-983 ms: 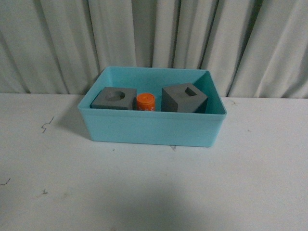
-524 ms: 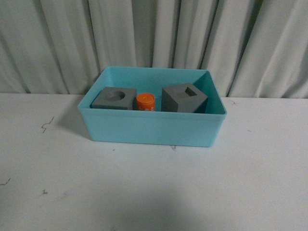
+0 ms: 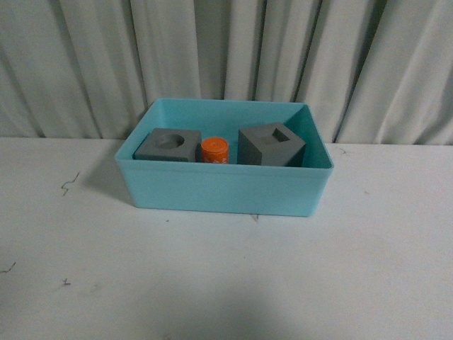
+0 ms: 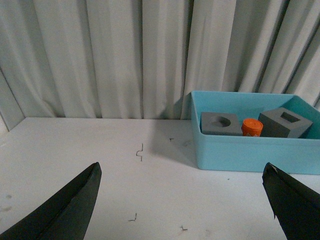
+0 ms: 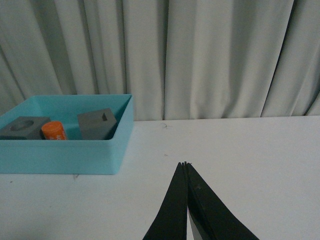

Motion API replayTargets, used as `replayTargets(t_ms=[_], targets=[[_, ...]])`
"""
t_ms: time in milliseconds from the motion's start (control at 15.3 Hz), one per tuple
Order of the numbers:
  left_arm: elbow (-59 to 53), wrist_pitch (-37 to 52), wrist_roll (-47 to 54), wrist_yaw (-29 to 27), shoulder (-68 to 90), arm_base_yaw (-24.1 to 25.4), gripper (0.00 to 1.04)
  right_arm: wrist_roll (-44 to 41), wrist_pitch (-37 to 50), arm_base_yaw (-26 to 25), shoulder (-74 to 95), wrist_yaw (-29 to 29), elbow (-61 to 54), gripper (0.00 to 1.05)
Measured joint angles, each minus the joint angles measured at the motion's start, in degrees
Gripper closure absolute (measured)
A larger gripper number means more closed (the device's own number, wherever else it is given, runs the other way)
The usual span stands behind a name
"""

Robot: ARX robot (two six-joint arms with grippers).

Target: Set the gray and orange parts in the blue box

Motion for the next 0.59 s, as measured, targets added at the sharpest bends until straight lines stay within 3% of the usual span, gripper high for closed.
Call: replayTargets(t_ms=[262,590], targets=[[0.0,0.0,0.0,0.0,0.0,0.0,0.07,-0.04,-0.02,0.0,0.0,0.0,0.0,1.02],[0.0,0.0,0.0,0.0,0.0,0.0,0.07,-0.02,-0.02,0.0,0.0,0.0,0.0,0.88]])
